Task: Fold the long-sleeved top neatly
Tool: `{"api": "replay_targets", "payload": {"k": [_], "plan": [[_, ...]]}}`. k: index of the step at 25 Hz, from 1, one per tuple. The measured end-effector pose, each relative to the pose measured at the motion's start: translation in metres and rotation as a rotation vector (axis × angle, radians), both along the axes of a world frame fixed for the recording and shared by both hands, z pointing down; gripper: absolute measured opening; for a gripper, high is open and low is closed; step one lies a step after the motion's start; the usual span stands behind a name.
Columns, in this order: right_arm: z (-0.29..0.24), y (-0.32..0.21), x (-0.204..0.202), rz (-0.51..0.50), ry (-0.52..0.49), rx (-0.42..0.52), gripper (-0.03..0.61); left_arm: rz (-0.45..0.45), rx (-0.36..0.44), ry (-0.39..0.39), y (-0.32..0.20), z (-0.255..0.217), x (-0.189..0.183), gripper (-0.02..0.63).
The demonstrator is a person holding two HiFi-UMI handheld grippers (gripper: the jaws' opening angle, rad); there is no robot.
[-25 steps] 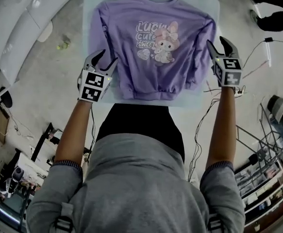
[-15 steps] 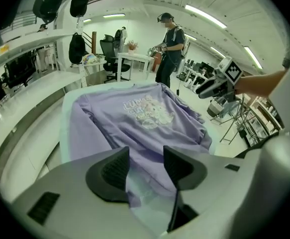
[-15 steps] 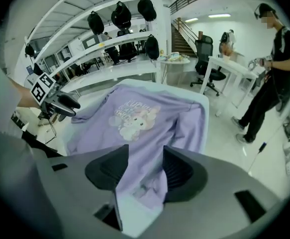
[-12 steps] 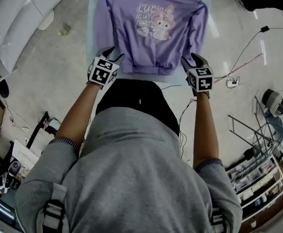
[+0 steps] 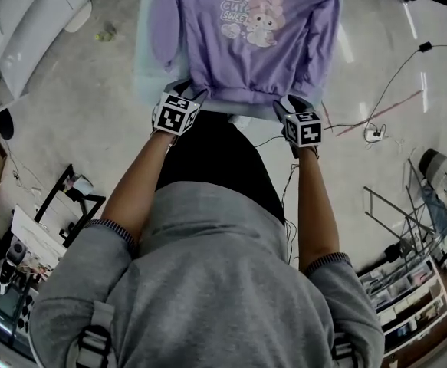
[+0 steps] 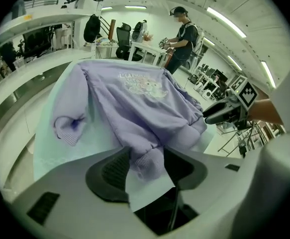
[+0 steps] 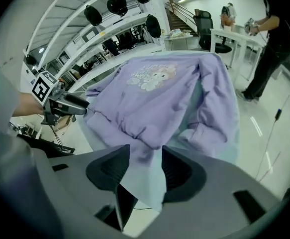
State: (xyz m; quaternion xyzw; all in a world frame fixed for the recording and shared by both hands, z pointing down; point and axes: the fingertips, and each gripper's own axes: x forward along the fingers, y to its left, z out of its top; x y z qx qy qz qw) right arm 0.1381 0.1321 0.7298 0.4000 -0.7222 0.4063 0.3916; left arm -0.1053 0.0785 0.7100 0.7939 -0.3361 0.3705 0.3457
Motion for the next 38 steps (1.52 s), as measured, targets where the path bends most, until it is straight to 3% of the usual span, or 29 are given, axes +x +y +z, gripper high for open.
{"api": "replay_targets", "payload": {"k": [2,3,5,6,12,24,26,29,33,38], "plan": [[0.008,0.004,-0.004,0.0,-0.007,-0.001,0.202,-0.015,0.022,-0.048,0.001,0.009,-0.004,0.228],[0.01,0.005,-0.005,-0.002,-0.006,0.005,0.185,-0.032,0.04,-0.075,0.0,0.011,-0.009,0.168],[0.011,0.003,-0.006,0.003,-0.014,0.021,0.093,-0.08,0.067,-0.106,-0.004,0.011,-0.022,0.069],[0.009,0.002,-0.007,0.009,-0.025,0.027,0.026,-0.107,0.072,-0.106,-0.005,0.009,-0.028,0.052],[-0.013,0.009,-0.01,0.004,-0.072,0.059,0.025,-0.198,0.087,-0.083,0.002,-0.011,-0.064,0.043],[0.008,0.06,-0.004,0.045,-0.062,-0.029,0.025,-0.145,0.036,-0.16,0.043,0.016,-0.066,0.052],[0.008,0.06,-0.005,0.054,-0.07,-0.027,0.037,-0.155,0.037,-0.16,0.044,0.017,-0.068,0.105],[0.0,0.051,0.002,0.068,-0.065,-0.007,0.166,-0.188,0.035,-0.133,0.041,0.007,-0.07,0.177],[-0.035,0.035,0.01,0.112,-0.082,0.055,0.256,-0.205,0.072,-0.125,0.032,-0.023,-0.081,0.186],[-0.096,0.006,0.005,0.102,-0.134,0.173,0.272,-0.207,0.129,-0.157,0.009,-0.06,-0.094,0.186]]}}
